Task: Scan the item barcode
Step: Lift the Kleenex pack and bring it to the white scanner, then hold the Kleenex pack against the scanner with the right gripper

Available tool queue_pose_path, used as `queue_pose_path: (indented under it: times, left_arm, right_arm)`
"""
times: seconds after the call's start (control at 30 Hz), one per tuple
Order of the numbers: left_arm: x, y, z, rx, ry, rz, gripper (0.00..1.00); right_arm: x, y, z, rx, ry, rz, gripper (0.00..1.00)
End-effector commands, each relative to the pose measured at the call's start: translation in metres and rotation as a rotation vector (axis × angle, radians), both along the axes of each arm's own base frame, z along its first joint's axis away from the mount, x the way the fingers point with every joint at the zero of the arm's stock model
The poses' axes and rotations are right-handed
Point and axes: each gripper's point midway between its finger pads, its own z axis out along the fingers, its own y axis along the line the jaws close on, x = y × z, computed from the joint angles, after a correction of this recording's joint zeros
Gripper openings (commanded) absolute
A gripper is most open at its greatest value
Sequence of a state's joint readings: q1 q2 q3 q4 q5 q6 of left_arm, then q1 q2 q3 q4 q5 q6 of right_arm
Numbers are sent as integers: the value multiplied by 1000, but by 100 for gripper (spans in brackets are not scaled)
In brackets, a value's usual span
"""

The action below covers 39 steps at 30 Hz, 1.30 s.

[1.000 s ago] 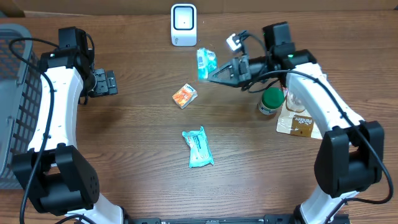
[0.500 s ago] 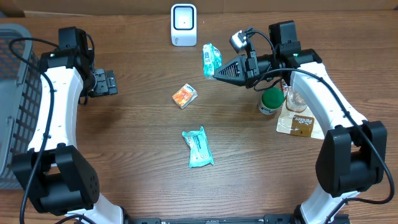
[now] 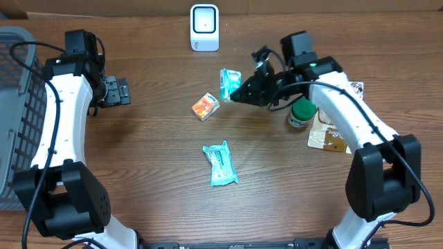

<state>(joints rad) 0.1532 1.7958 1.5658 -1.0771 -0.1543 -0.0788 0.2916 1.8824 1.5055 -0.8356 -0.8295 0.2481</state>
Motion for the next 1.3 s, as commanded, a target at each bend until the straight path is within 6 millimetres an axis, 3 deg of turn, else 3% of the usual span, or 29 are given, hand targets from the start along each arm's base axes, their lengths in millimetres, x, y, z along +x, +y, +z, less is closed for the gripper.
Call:
queue_pose_path:
  times: [0.0,0.23,0.27,0.33,0.43,0.63,0.93,1.27]
  left_arm:
    - [2,2,1,3,-7,7,100]
    - [2,2,1,2,-8,8,99]
    - [2,2,1,2,-7,7,100]
    - [2,2,1,2,-8,8,100]
    - [2,2,1,3,-8,7,100]
    - [2,2,1,3,-8,7,100]
    - [2,2,1,3,-8,7,99]
    - [2,2,1,3,-8,7,100]
  right_arm:
    - [41,-16,23,-255,-193,-125,4]
    - [99,-33,110,-599,-541,-296,4]
    - [114,-32,128,-667,-640,-340,4]
    - [134,-30,143,-757,-776,-387,4]
    - [155,-18,148,-876,-937,-383,4]
    - [191,-1,132,-994,-1097,-333,4]
    - [240,20,61,-1225,-1269,-83,4]
    - [259,34,-9,-1262,-1279,-7,4]
